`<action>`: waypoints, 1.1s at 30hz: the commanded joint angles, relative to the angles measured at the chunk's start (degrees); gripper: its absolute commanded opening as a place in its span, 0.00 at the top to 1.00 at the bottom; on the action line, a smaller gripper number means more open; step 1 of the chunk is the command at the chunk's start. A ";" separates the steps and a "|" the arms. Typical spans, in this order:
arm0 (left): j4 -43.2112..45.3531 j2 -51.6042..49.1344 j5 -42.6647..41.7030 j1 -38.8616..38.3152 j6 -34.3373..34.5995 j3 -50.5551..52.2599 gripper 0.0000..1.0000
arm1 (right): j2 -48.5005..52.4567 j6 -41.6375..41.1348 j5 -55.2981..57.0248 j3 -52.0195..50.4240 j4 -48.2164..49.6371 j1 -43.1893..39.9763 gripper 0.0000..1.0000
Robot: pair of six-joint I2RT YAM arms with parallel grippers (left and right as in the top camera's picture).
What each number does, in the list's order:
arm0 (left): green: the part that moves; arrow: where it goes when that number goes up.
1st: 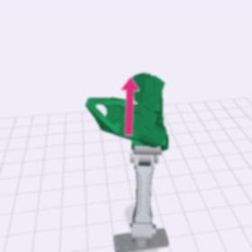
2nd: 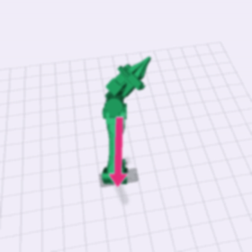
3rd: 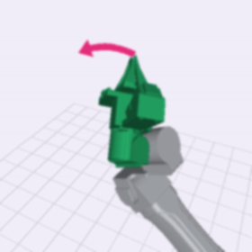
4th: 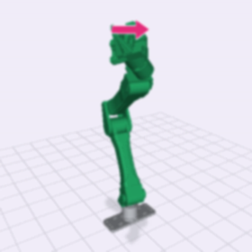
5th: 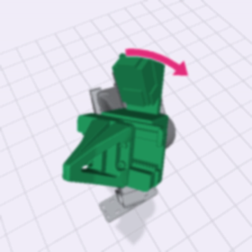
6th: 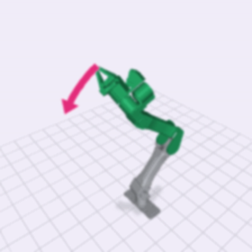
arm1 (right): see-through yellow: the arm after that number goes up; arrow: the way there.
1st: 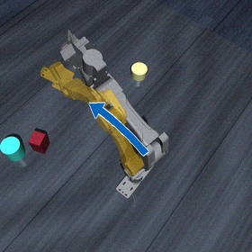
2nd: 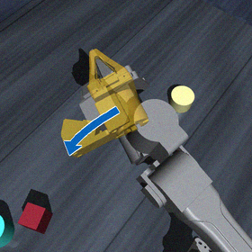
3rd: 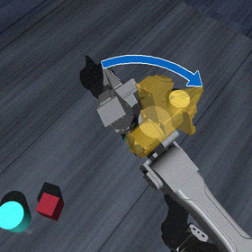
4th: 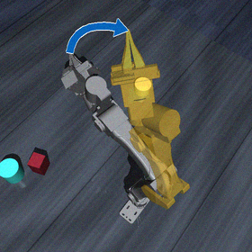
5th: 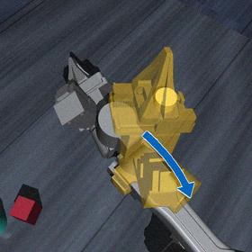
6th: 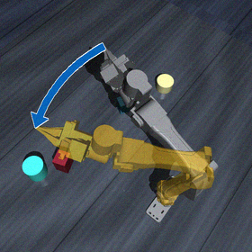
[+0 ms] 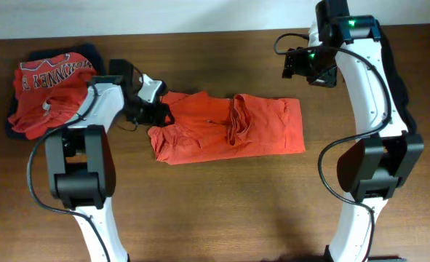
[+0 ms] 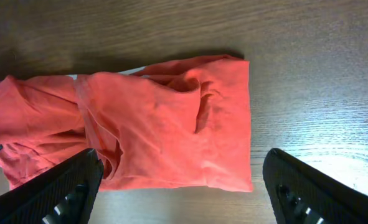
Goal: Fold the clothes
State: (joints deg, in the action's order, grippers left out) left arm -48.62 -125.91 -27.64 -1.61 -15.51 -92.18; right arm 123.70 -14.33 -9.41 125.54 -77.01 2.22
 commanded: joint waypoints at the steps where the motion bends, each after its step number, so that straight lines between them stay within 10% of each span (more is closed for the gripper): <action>1: 0.96 -0.74 -0.63 -2.12 -0.63 0.44 0.34 | -1.22 0.59 -0.72 0.85 -0.37 0.00 0.14; 13: 1.46 -4.04 3.45 -1.73 3.32 0.15 0.99 | -1.22 0.63 -0.70 0.85 -1.05 0.00 0.14; 26: -7.63 -0.48 0.09 8.57 6.86 -7.30 0.99 | -1.11 0.61 -0.28 -0.09 -1.25 0.00 0.15; 29: -7.69 1.55 -1.73 8.68 6.91 -8.13 0.99 | -1.09 0.59 -0.94 -2.08 -1.25 0.11 0.35; 33: -7.65 4.81 -2.16 7.82 6.93 -9.07 0.99 | -1.09 0.61 -2.67 -6.51 -0.28 1.29 0.94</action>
State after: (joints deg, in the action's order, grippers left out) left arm -56.31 -126.69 -27.16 7.07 -9.15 -98.87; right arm 123.68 -13.65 -10.24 122.21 -77.89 2.42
